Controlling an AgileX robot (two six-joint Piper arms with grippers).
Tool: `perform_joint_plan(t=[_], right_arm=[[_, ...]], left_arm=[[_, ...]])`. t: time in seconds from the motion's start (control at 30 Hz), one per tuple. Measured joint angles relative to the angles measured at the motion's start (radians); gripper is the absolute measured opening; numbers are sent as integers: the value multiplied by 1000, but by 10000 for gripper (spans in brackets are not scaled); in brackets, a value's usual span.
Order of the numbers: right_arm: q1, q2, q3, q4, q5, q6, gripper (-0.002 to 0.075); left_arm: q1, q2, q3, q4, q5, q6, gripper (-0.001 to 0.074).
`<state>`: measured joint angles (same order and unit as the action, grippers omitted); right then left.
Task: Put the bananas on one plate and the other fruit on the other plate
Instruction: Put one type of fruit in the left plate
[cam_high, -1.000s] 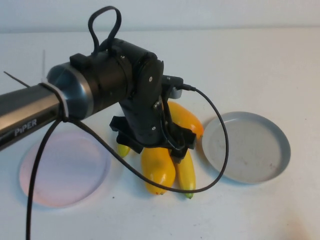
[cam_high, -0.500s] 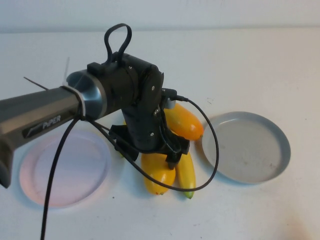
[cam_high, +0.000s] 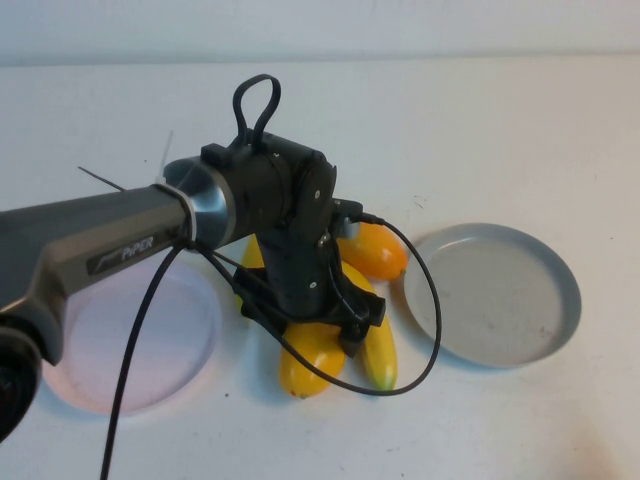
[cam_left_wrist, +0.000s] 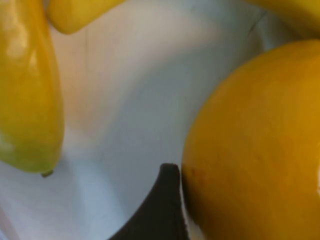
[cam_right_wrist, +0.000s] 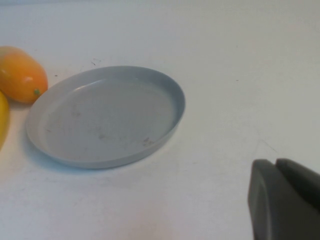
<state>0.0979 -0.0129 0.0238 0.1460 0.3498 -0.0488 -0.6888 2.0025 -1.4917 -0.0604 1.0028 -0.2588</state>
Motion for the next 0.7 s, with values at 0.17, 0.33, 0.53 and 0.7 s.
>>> perform_joint_plan(t=[0.17, 0.33, 0.53, 0.7], right_arm=[[0, 0, 0, 0, 0, 0, -15], [0, 0, 0, 0, 0, 0, -15], [0, 0, 0, 0, 0, 0, -15], [0, 0, 0, 0, 0, 0, -15]], left_arm=[[0, 1, 0, 0, 7, 9, 668], [2, 1, 0, 0, 22, 15, 600], [9, -41, 0, 16, 34, 43, 547], [42, -152, 0, 41, 58, 53, 547]])
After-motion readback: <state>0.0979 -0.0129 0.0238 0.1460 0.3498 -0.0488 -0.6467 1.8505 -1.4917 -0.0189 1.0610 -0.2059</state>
